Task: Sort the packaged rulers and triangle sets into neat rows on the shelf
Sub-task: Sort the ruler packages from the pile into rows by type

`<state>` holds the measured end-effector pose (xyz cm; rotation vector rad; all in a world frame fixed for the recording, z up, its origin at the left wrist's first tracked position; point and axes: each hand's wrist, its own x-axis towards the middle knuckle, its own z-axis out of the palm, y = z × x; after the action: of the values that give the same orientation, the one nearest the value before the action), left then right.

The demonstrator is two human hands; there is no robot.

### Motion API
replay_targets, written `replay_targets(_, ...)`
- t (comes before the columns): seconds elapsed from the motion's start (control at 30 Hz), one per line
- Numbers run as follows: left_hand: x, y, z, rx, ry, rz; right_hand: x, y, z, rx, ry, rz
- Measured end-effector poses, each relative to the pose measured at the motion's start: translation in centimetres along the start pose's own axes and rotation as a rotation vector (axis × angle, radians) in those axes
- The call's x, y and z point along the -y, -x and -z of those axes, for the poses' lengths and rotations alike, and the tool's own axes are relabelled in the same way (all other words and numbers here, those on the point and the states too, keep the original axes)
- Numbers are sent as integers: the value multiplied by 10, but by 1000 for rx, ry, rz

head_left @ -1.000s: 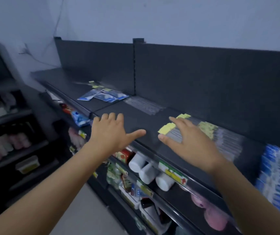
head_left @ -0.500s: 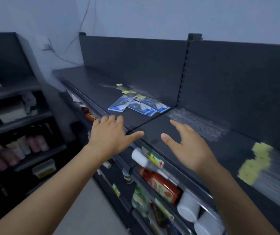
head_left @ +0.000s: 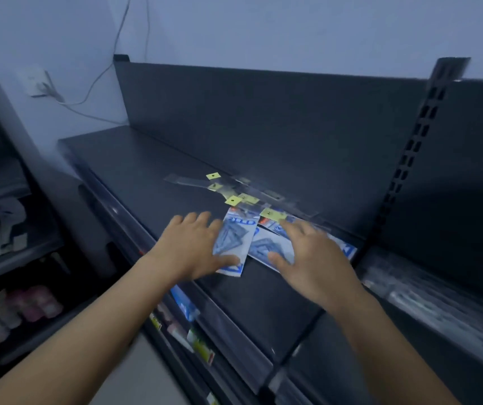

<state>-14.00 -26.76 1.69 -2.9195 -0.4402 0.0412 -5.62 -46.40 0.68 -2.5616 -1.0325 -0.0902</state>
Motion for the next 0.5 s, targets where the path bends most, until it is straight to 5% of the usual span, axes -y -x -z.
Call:
replay_targets(0.2,42,-95,-25,14,23,-290,16,-75,-29,41,185,-117)
replay_targets(0.5,49,-220,-33,-47,111,-783,46,-139,-67,19,258,-584)
